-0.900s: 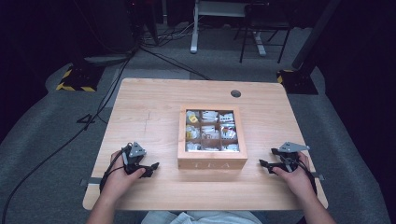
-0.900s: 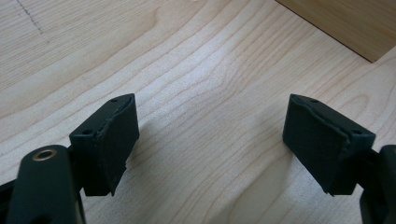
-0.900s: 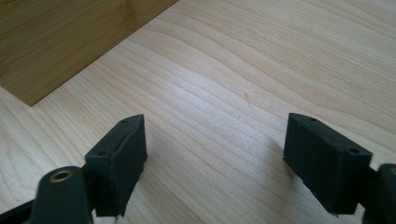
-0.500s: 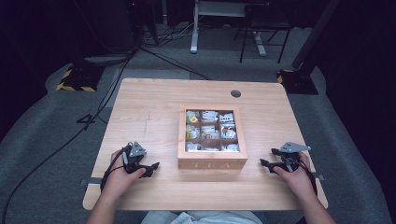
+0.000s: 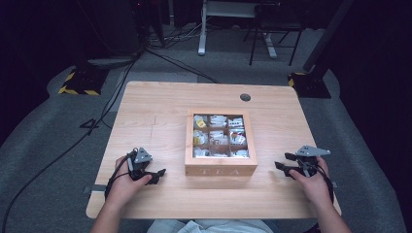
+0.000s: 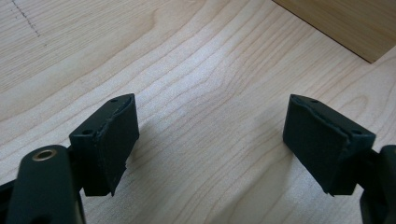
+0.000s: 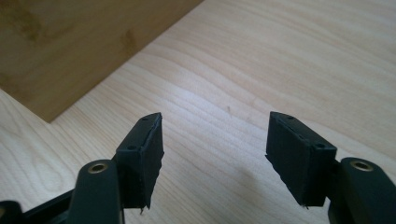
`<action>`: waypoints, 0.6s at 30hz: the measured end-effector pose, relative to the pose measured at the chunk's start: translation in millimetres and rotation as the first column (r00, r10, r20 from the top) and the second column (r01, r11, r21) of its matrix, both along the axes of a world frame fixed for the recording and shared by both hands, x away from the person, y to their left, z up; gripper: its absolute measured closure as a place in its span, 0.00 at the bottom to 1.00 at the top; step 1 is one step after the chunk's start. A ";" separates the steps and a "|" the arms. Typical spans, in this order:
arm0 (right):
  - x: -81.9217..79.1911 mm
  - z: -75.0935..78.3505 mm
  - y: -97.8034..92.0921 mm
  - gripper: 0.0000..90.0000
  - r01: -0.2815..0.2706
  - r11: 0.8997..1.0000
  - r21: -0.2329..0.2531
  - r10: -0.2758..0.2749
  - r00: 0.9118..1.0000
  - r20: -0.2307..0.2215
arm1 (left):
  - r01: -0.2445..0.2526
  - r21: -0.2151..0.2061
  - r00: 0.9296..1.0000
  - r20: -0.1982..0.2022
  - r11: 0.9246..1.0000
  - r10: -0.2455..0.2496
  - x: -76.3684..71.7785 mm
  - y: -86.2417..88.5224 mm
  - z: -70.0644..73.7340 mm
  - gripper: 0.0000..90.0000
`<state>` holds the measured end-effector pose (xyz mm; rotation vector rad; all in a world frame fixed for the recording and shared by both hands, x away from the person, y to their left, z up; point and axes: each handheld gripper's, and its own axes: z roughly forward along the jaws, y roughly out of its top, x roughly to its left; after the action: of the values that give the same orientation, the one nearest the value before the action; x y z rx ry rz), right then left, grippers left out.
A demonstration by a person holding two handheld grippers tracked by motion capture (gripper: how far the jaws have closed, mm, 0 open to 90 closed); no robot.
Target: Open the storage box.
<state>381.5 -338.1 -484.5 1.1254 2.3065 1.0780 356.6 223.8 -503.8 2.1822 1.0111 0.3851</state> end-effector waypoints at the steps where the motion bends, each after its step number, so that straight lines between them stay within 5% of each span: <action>1: -2.6 8.3 -1.1 0.41 0.001 1.000 0.015 -0.001 1.000 0.011 | 0.000 0.000 1.000 0.000 1.000 0.000 0.0 0.0 0.0 0.21; 18: -17.4 39.6 4.6 0.46 -0.048 0.994 0.095 0.039 0.995 0.088 | 0.000 0.000 1.000 0.000 1.000 0.000 0.0 0.0 0.0 0.21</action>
<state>364.1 -333.4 -444.9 1.0467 2.2428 1.2422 356.6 223.8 -503.7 2.1827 1.0106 0.3852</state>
